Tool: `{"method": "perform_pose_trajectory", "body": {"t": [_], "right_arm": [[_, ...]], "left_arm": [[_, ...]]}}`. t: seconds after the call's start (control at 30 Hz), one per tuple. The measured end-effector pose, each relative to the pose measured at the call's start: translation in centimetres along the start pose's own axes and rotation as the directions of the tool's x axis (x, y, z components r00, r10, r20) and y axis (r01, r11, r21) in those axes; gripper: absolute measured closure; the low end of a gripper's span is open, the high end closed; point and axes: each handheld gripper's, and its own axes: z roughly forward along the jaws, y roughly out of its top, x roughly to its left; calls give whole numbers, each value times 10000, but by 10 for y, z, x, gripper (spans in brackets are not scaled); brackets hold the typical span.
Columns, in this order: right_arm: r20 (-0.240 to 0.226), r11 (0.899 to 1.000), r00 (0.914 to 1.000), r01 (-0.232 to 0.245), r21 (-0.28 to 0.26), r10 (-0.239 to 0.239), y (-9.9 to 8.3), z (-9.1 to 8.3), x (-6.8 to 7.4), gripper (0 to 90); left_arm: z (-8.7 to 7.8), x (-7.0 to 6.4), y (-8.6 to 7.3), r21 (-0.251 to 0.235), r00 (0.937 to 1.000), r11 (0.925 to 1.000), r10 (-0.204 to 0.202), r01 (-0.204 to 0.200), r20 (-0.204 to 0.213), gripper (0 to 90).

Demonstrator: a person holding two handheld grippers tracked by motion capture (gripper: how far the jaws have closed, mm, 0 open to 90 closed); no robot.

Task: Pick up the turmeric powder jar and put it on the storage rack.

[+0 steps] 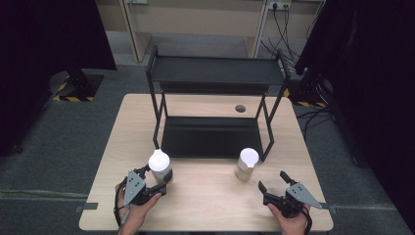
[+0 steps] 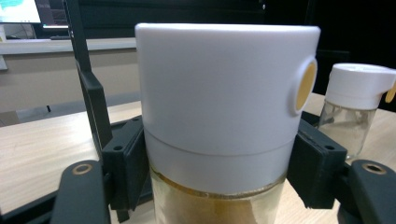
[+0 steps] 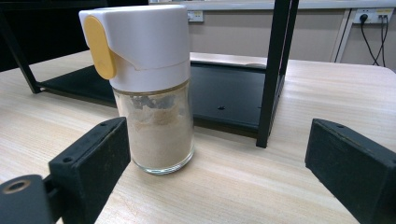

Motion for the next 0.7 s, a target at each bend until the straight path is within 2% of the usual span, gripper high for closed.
{"method": "perform_pose_trajectory", "body": {"t": [0.4,0.7], "right_arm": [[9,10000,10000,-2,-4,2,0,0,0,71],[7,10000,10000,-14,2,14,0,0,0,71]], "left_arm": [[5,-2,20,-410,10000,9992,-12,8,-85,305],[12,-5,33,-504,9998,9987,56,-65,-175,305]]}}
